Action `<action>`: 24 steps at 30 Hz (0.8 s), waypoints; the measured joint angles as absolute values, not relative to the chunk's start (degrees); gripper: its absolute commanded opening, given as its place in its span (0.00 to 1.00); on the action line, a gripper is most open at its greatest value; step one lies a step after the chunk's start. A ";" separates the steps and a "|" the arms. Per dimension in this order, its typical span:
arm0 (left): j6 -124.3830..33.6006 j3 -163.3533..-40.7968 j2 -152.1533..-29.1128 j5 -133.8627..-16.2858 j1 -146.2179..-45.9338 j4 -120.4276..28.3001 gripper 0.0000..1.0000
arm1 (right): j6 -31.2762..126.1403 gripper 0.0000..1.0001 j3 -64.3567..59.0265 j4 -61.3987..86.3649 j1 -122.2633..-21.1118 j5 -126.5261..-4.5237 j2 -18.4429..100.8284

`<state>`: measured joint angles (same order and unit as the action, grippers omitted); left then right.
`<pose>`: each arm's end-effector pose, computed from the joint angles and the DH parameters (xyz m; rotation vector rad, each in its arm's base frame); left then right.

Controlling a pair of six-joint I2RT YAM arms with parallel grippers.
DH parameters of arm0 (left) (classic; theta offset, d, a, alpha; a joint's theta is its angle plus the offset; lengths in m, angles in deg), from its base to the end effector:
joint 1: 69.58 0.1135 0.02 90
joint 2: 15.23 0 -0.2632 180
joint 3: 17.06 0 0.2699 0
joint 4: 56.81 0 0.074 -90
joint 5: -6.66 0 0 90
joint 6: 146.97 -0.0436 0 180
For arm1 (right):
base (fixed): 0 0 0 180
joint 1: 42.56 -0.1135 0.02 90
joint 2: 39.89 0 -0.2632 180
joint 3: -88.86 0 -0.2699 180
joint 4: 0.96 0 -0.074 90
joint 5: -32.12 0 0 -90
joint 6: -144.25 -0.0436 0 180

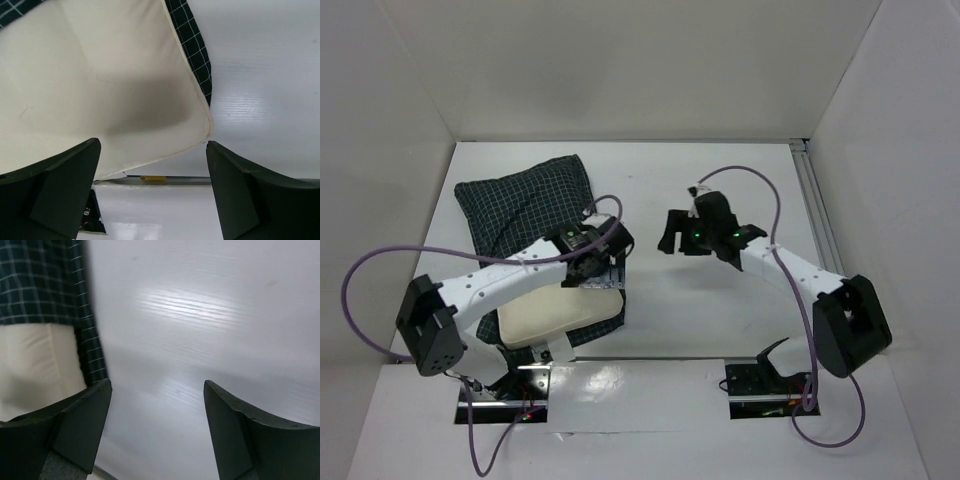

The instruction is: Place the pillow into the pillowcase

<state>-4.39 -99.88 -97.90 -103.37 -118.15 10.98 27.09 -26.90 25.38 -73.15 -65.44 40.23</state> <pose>0.2097 -0.2151 0.2689 -0.1835 2.6214 -0.1064 0.2736 0.1684 0.2202 -0.1416 2.3892 0.6501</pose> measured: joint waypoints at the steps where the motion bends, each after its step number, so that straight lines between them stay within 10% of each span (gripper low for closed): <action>1: -3.78 -100.69 -99.76 -104.70 -119.60 12.07 1.00 | 27.07 0.82 -28.00 25.47 -70.57 -65.52 38.90; 10: 7.28 -104.97 -117.53 -115.54 -124.34 20.62 0.91 | 28.73 0.83 -33.48 29.52 -63.60 -69.89 31.27; 12: 8.92 -105.67 -120.44 -117.01 -124.40 21.84 0.64 | 29.06 0.83 -33.70 29.60 -63.60 -71.07 30.70; 13: 9.55 -106.22 -121.42 -117.62 -124.30 22.63 0.22 | 29.25 0.83 -33.79 29.58 -63.60 -71.73 30.63; 14: 10.23 -106.92 -122.10 -118.06 -123.90 23.79 0.01 | 29.45 0.84 -33.94 29.52 -63.64 -72.45 30.61; 24: 1.73 -108.95 -104.35 -113.99 -115.18 24.09 0.00 | 28.27 0.94 -33.79 21.87 -78.79 -77.39 40.91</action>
